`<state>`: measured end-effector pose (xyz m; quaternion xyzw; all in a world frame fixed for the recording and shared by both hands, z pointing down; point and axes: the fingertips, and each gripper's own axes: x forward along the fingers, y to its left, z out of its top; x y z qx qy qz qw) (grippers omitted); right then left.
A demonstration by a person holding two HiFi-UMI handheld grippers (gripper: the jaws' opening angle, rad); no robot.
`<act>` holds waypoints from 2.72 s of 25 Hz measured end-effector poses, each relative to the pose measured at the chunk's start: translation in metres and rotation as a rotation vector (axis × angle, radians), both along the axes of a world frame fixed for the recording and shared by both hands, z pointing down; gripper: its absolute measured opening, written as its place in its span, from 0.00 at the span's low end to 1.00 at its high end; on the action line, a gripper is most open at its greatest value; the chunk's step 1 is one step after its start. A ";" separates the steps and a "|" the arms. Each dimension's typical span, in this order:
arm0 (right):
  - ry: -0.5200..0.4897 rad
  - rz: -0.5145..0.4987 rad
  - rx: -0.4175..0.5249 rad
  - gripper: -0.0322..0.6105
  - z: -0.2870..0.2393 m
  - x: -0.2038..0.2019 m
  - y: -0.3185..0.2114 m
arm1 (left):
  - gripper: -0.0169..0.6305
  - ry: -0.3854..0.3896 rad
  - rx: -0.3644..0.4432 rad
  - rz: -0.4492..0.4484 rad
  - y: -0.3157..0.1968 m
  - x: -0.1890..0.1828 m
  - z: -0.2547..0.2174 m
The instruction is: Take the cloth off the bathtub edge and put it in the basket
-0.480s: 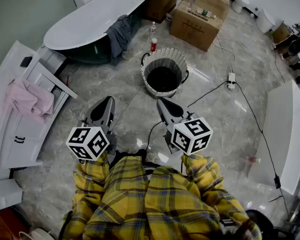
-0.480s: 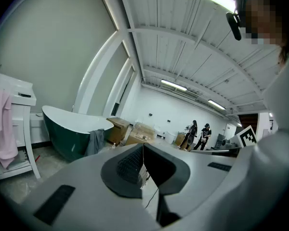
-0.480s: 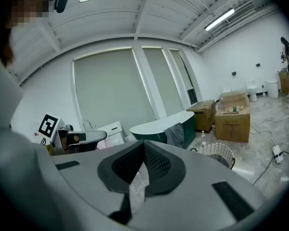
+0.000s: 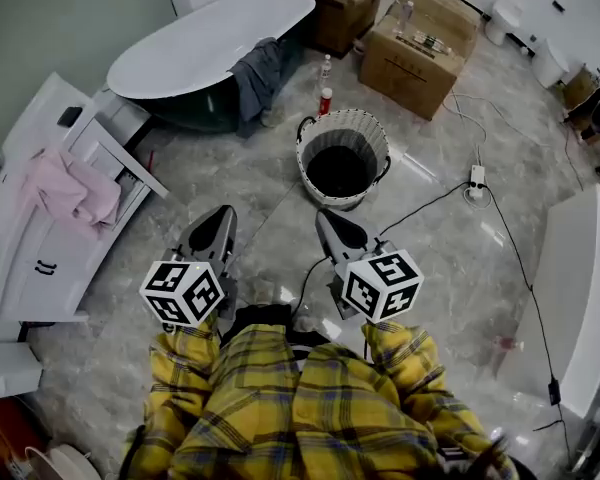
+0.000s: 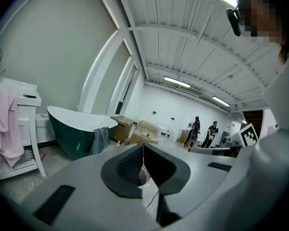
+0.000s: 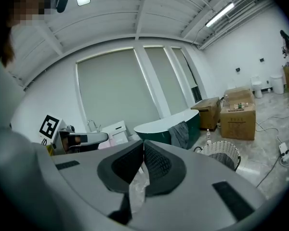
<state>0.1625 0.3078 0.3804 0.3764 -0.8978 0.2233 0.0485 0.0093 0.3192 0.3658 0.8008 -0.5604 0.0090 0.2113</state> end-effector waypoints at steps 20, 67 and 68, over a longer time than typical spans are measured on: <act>0.059 0.007 -0.015 0.09 0.025 -0.087 -0.124 | 0.05 0.010 -0.016 0.021 -0.120 -0.092 0.038; 0.218 0.056 -0.166 0.10 0.186 -0.249 -0.562 | 0.06 -0.072 -0.159 0.082 -0.498 -0.254 0.115; 0.219 0.061 -0.178 0.10 0.192 -0.249 -0.569 | 0.06 -0.071 -0.171 0.086 -0.502 -0.253 0.120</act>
